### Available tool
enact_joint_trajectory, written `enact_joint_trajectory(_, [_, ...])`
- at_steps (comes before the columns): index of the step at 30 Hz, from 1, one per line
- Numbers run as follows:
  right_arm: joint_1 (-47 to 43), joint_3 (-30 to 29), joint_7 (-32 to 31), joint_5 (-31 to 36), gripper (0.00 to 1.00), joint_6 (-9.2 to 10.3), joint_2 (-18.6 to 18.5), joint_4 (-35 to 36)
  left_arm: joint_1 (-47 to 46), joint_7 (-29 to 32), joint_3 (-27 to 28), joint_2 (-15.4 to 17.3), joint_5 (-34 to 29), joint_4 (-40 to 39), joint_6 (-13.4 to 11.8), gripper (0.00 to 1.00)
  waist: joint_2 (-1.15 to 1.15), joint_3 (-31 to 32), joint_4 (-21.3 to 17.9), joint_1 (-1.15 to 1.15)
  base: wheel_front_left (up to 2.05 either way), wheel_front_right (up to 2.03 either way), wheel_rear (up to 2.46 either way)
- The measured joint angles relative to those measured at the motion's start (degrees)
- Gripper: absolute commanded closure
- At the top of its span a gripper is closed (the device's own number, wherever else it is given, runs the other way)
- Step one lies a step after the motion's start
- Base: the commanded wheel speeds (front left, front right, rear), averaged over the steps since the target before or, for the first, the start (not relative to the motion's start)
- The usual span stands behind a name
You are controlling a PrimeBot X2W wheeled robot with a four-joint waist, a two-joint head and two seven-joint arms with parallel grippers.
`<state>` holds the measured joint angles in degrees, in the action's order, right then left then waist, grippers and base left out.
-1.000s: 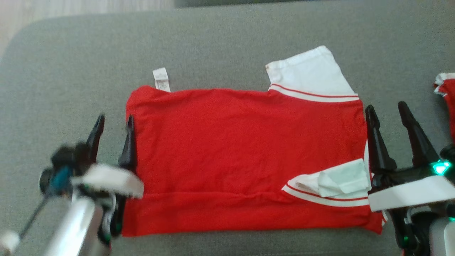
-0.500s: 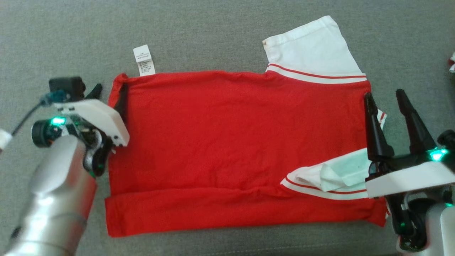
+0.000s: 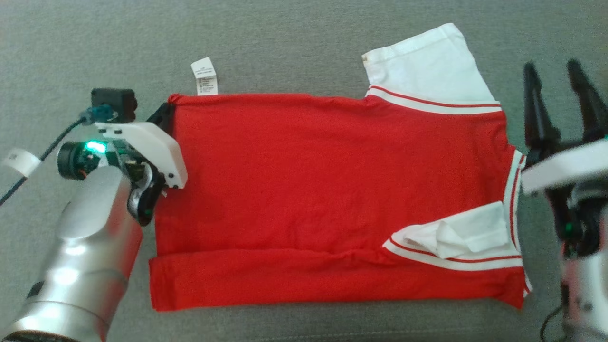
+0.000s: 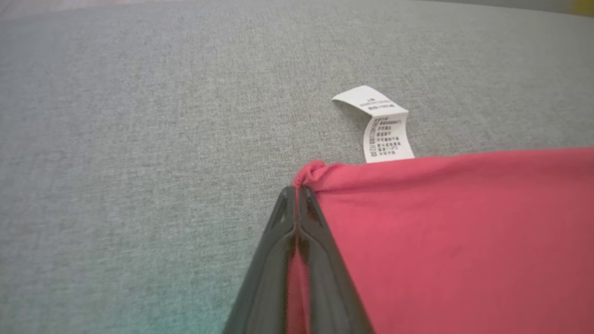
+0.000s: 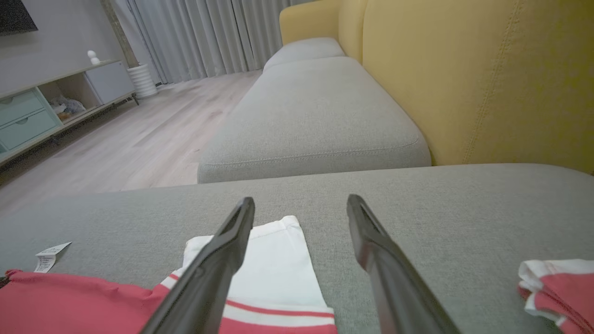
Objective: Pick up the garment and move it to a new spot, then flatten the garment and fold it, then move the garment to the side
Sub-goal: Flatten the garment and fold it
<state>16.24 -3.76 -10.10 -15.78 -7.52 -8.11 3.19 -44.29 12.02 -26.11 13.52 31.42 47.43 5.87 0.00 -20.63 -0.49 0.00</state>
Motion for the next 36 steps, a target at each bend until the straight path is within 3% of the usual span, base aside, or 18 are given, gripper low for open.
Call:
enact_joint_trajectory(10, [17.06, 5.5, -1.44, -3.33, 0.0, 0.0, -6.57, -24.32, -1.16, -9.29, -1.01, -2.64, -0.82, -1.88, 0.2, 1.0, 0.0, -1.38, 4.16, 0.0, 0.0, 0.0, 0.0])
enact_joint_trajectory(15, [23.88, 8.34, -2.83, -3.97, 0.0, 0.0, -8.09, -35.41, -2.55, -10.67, -1.66, -3.68, -0.73, -4.05, 0.7, 1.0, 0.0, -2.57, 6.36, 0.01, 0.0, 0.0, 0.0])
enact_joint_trajectory(24, [32.01, 12.74, -7.0, -4.47, 0.0, 0.0, -9.22, -48.74, -2.47, -11.11, -2.29, -3.82, 0.47, -6.6, 1.09, 1.0, 0.0, -4.27, 8.37, 0.01, 0.0, 0.0, 0.0])
enact_joint_trajectory(25, [33.09, 13.04, -8.16, -4.95, 0.54, 0.0, -9.25, -49.79, -2.47, -11.11, -2.37, -3.82, 0.47, -7.03, 1.21, 1.0, 0.0, -4.34, 8.48, 0.0, 0.0, 0.0, 0.0])
enact_joint_trajectory(26, [34.21, 13.52, -9.12, -5.44, 1.0, 0.0, -9.32, -50.61, -2.47, -11.12, -2.43, -3.82, 0.51, -7.36, 1.21, 1.0, 0.0, -4.4, 8.56, 0.0, 0.0, 0.0, 0.0])
enact_joint_trajectory(31, [35.83, 15.41, -9.38, -7.79, 1.0, 0.0, -9.28, -52.26, -2.14, -11.66, -2.49, -3.69, 1.64, -8.0, 1.21, 1.0, 0.0, -3.78, 8.42, 0.0, 0.0, 0.0, 0.0])
enact_joint_trajectory(36, [33.53, 16.1, -3.19, -10.29, 1.0, 0.0, -10.22, -47.7, -0.26, -12.45, -2.25, -2.77, 1.91, -9.95, 1.13, 1.0, 0.0, -1.63, 7.78, 0.0, 0.0, 0.0, 0.0])
